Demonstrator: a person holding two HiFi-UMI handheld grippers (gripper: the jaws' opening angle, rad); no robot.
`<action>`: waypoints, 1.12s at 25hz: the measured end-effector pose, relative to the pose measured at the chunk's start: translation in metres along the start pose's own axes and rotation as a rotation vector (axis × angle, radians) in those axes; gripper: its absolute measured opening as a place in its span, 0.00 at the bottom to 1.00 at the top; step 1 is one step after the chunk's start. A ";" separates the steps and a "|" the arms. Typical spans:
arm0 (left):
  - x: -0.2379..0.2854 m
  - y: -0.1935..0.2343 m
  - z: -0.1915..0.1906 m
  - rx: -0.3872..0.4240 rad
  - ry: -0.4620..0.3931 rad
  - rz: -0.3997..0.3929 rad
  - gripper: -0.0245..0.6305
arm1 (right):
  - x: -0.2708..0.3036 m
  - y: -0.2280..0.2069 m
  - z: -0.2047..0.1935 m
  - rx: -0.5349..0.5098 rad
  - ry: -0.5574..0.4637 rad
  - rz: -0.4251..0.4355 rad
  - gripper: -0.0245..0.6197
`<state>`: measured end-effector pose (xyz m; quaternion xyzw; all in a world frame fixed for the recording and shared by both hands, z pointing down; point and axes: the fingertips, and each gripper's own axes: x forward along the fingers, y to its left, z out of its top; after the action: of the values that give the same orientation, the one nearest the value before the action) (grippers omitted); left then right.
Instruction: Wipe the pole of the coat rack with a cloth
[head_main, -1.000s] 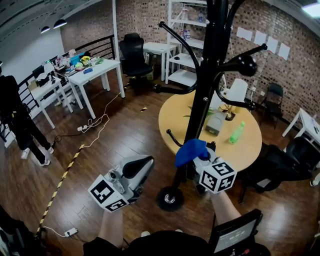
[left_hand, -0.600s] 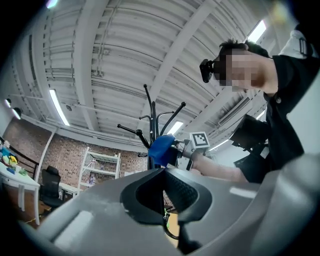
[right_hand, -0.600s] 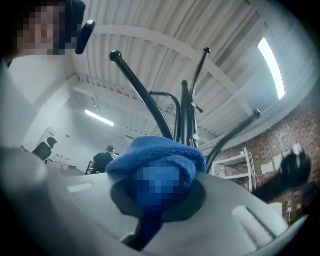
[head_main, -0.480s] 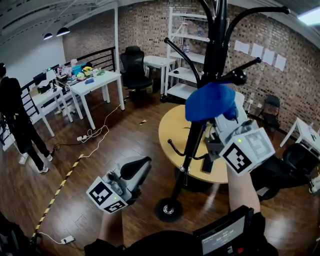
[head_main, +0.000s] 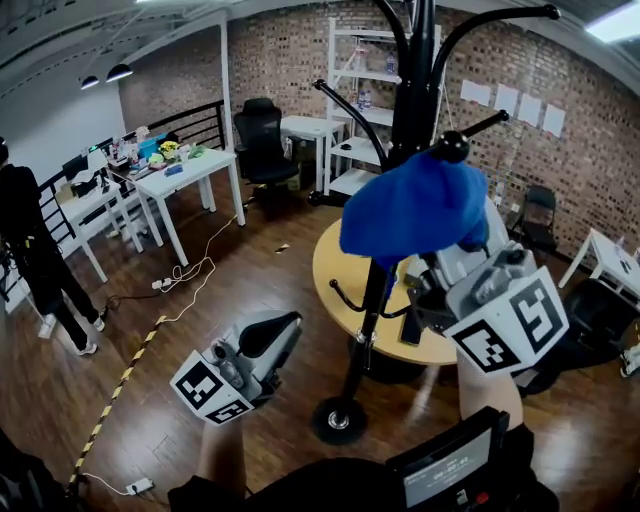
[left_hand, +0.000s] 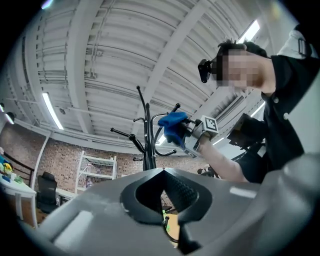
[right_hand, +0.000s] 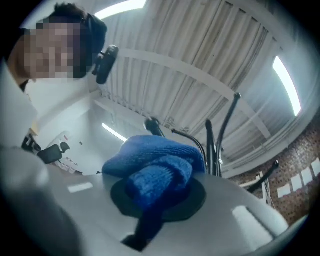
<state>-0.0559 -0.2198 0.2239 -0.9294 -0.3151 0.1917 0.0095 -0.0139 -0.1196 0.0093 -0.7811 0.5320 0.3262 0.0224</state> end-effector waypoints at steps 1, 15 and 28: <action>0.001 -0.001 0.000 -0.001 0.000 -0.002 0.03 | 0.004 -0.013 -0.021 0.031 0.051 -0.036 0.07; -0.001 -0.010 -0.030 -0.095 0.054 -0.004 0.03 | -0.097 0.007 -0.274 0.314 0.565 -0.132 0.07; -0.007 -0.022 -0.047 -0.155 0.088 -0.003 0.03 | -0.186 0.103 -0.349 0.693 0.953 0.094 0.07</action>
<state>-0.0571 -0.2016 0.2735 -0.9345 -0.3295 0.1259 -0.0484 0.0271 -0.1463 0.4151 -0.7642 0.5930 -0.2528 0.0205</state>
